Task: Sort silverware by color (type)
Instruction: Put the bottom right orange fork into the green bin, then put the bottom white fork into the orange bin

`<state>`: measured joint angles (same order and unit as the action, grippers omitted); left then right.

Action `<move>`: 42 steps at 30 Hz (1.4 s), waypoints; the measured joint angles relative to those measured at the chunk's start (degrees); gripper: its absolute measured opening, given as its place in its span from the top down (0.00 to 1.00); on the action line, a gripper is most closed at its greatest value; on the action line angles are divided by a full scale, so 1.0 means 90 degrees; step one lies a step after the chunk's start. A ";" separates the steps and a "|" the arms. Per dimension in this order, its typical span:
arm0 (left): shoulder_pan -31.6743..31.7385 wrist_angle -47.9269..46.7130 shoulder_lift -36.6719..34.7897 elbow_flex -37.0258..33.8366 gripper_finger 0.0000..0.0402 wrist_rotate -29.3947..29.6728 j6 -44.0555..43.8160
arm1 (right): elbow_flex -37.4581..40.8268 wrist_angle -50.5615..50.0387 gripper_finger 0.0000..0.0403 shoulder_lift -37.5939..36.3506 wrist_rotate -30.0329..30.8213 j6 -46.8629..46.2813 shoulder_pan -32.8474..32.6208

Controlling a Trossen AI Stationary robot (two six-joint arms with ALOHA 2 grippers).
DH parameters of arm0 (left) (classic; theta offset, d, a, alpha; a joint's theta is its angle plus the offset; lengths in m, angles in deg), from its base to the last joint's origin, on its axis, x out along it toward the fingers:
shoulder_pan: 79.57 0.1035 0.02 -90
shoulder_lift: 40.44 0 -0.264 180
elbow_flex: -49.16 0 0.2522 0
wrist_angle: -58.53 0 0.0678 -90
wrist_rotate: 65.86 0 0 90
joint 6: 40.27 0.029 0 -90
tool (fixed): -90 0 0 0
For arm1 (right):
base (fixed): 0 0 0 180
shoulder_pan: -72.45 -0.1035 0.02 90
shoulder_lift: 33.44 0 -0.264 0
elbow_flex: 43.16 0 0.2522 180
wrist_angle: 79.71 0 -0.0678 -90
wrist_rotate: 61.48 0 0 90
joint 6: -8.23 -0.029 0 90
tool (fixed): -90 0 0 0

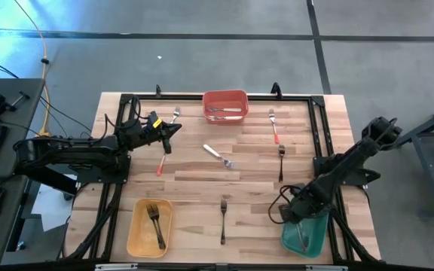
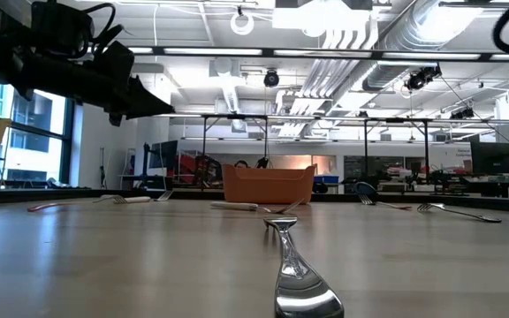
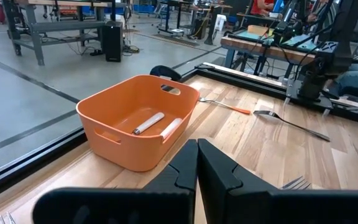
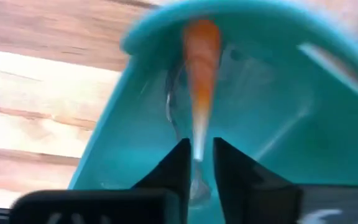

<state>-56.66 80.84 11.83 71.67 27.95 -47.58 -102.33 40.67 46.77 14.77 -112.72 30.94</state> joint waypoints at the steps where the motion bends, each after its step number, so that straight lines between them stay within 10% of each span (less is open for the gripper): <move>1: 0.0000 0.0000 0.0000 0.0000 1.00 0.0000 0.0000 | -0.0114 -0.0214 0.84 -0.0008 -0.0015 0.0178 0.0067; 8: 0.0000 -0.0015 0.0000 0.0000 1.00 -0.0044 0.0209 | -0.1336 -0.1992 0.75 -0.0318 0.0262 0.1708 0.0525; 17: -0.0005 -0.0745 0.0000 0.0104 1.00 -0.0942 0.0552 | -0.1845 -0.1497 0.98 -0.0430 0.3201 0.5521 0.1820; 27: -0.0092 -0.1207 0.0000 0.0214 1.00 -0.0952 0.0513 | -0.0562 0.3675 0.95 0.0296 0.2508 0.9594 0.4327; 42: -0.0092 -0.1250 0.0000 0.0214 1.00 -0.0952 0.0555 | -0.2597 0.2814 0.66 0.2673 0.2096 1.0948 0.5469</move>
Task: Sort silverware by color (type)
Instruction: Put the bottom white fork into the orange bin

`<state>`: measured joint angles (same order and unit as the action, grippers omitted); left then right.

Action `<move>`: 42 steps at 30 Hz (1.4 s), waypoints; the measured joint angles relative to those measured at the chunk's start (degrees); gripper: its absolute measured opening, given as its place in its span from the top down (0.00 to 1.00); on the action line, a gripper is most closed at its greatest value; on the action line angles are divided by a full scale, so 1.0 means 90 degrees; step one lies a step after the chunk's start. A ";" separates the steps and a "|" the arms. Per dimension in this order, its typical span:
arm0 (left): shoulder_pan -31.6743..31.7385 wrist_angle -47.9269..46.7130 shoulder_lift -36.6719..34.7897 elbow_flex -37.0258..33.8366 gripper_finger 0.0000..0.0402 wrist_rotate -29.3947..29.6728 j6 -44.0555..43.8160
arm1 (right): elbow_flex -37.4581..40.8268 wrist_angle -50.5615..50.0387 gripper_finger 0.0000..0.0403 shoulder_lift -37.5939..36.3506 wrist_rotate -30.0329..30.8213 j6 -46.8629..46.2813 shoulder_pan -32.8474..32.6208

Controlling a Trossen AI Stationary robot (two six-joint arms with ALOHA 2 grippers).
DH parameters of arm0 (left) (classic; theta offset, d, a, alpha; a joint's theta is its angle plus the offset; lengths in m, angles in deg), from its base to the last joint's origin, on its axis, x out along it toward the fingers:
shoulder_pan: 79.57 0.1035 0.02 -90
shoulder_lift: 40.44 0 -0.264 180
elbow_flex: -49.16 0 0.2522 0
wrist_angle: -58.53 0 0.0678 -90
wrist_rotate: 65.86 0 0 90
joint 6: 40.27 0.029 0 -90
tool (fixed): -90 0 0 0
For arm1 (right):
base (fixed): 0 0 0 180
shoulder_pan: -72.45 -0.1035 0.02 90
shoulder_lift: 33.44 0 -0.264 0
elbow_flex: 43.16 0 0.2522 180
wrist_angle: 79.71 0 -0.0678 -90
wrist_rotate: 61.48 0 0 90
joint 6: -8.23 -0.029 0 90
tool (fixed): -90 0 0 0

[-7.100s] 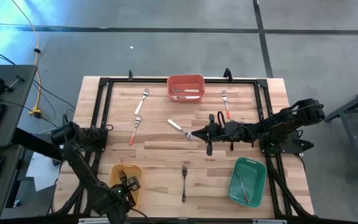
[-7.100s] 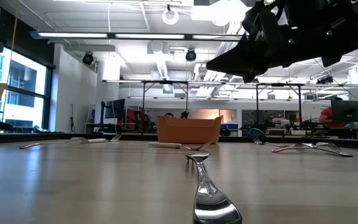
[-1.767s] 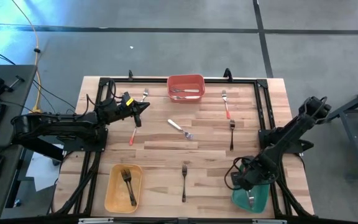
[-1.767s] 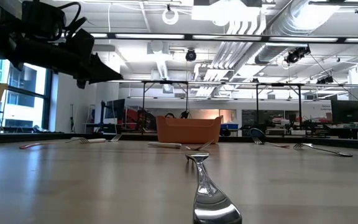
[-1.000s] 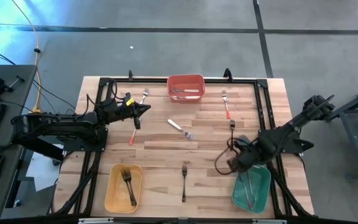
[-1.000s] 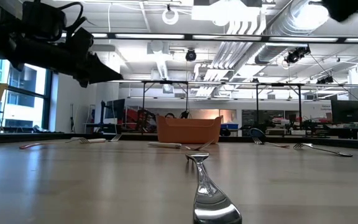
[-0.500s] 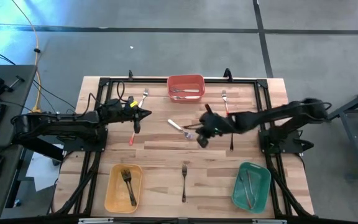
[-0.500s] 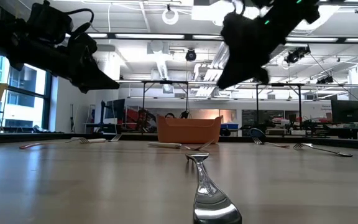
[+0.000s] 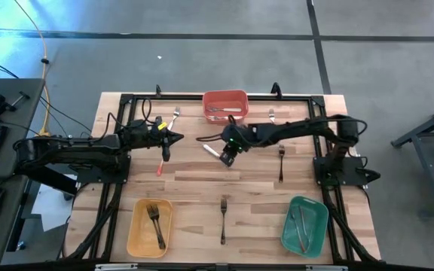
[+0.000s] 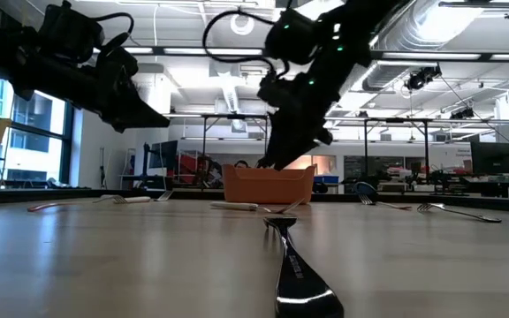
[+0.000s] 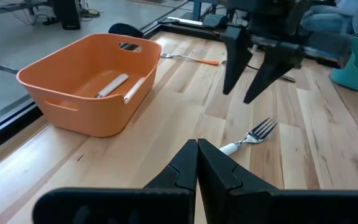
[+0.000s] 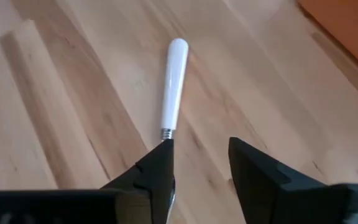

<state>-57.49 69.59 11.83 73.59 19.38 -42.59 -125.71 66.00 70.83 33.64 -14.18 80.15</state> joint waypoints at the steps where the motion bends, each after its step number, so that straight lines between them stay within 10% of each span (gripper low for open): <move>1: 0.0000 -0.0008 0.0000 0.0000 1.00 0.0000 0.0005 | -0.0167 -0.0127 0.66 0.0119 -0.0023 0.0033 0.0027; 13: 0.0002 -0.0117 0.0000 0.0000 1.00 0.0000 0.0029 | -0.1748 -0.1404 0.67 0.1482 -0.0318 0.0195 0.0085; 32: 0.0000 -0.0119 0.0000 0.0000 1.00 0.0000 0.0117 | -0.1843 -0.1625 0.68 0.2100 -0.0846 0.0210 0.0128; 42: 0.0002 -0.0119 0.0000 0.0000 1.00 0.0000 0.0115 | -0.1933 -0.1680 0.95 0.2121 -0.0796 0.0560 0.0366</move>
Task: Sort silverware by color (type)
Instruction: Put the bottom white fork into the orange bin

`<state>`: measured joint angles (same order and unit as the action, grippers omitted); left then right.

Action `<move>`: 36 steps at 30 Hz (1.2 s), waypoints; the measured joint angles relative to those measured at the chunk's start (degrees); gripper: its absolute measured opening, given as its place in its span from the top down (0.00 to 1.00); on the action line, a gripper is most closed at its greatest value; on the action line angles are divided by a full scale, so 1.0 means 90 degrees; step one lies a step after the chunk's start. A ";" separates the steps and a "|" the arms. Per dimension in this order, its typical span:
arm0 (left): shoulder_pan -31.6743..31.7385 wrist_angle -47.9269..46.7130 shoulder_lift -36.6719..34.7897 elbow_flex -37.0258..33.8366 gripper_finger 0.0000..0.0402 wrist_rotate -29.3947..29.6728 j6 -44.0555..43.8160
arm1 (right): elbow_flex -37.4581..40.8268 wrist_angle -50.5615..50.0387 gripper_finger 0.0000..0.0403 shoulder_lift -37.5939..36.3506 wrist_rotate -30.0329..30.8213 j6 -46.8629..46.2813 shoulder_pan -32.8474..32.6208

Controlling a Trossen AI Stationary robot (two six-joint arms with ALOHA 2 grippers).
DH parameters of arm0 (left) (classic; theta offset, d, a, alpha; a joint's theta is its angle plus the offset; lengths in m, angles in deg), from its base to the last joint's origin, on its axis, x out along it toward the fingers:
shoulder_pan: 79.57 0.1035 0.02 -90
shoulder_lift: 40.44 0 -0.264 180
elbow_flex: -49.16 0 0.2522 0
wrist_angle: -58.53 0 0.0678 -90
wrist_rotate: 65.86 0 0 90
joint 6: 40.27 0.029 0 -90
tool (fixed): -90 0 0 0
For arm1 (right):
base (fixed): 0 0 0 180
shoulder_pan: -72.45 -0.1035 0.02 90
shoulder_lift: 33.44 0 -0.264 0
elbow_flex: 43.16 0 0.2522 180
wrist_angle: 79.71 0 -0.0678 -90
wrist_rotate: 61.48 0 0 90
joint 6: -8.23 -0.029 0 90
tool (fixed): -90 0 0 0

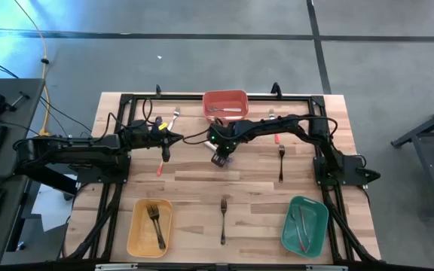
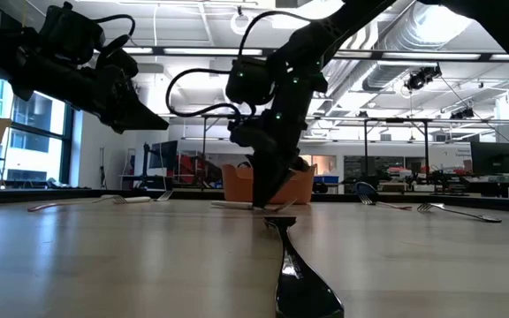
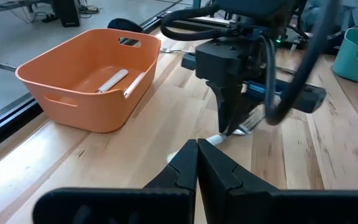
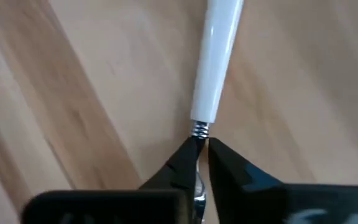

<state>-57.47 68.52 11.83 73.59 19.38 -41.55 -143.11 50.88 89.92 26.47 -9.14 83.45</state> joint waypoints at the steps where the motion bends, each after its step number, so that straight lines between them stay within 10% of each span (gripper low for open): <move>1: -0.0002 0.0000 0.0000 0.0000 1.00 0.0000 0.0000 | -0.0069 -0.0062 0.97 0.0004 0.0017 0.0099 0.0021; 20: -0.0002 -0.0053 0.0000 0.0002 1.00 0.0000 0.0000 | -0.1568 -0.1689 0.99 0.0047 -0.0256 0.1098 0.0556; 36: 0.0000 -0.0020 0.0000 0.0002 1.00 0.0000 0.0005 | -0.0836 -0.1160 0.66 0.0103 -0.0019 0.0942 0.0140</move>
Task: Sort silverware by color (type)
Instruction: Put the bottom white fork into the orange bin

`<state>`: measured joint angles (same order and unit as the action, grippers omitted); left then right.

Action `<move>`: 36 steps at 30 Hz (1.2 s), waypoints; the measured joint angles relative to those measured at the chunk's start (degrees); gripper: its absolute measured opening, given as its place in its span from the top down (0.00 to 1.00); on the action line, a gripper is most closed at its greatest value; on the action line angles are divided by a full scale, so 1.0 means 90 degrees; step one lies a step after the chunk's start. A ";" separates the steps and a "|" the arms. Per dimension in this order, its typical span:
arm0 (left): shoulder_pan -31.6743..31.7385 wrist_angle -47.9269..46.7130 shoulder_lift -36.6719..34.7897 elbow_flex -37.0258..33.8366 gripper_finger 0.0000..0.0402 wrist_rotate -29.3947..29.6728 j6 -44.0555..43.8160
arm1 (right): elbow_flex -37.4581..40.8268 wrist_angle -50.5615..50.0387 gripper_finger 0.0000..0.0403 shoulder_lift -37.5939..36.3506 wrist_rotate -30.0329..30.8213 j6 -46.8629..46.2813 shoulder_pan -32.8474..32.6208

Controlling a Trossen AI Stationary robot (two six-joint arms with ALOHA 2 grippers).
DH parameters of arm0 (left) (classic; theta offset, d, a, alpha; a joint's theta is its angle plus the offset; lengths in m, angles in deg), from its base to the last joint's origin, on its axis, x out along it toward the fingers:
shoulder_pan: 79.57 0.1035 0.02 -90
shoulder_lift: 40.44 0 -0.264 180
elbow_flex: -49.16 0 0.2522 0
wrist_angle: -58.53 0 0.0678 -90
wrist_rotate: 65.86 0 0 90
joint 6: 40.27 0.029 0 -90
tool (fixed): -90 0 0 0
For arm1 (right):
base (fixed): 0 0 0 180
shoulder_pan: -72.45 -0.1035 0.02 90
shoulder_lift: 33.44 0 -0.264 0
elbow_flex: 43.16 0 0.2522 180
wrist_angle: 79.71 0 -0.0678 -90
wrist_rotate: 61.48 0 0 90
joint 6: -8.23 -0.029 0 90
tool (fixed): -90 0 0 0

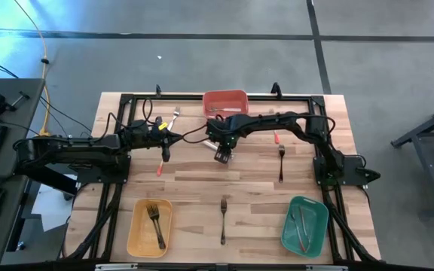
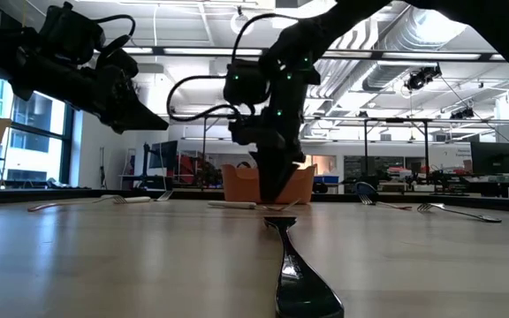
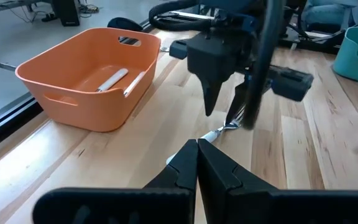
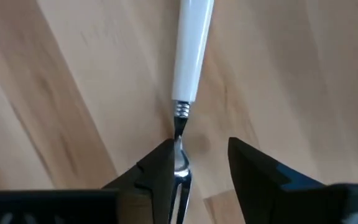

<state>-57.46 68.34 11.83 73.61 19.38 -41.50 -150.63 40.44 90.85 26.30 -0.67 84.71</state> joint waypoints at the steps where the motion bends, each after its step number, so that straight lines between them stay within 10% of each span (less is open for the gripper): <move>1: 0.0000 0.0004 0.0000 0.0000 1.00 0.0001 0.0000 | 0.0000 0.0026 0.67 0.0043 0.0000 0.0026 0.0001; 11: -0.0001 -0.0004 0.0000 0.0000 1.00 0.0000 -0.0002 | -0.0034 0.0295 0.73 0.0368 0.0088 0.0040 -0.0012; 19: 0.0000 -0.0016 0.0000 0.0000 1.00 0.0002 -0.0005 | -0.0122 0.0226 0.98 0.0373 0.0113 0.0340 0.0127; 36: -0.0002 -0.0028 0.0000 0.0000 1.00 0.0001 -0.0008 | -0.1112 -0.0507 1.00 0.0040 0.0014 0.1143 0.0753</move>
<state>-57.49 68.08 11.83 73.61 19.40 -41.57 -160.64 35.87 91.21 26.43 9.62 91.49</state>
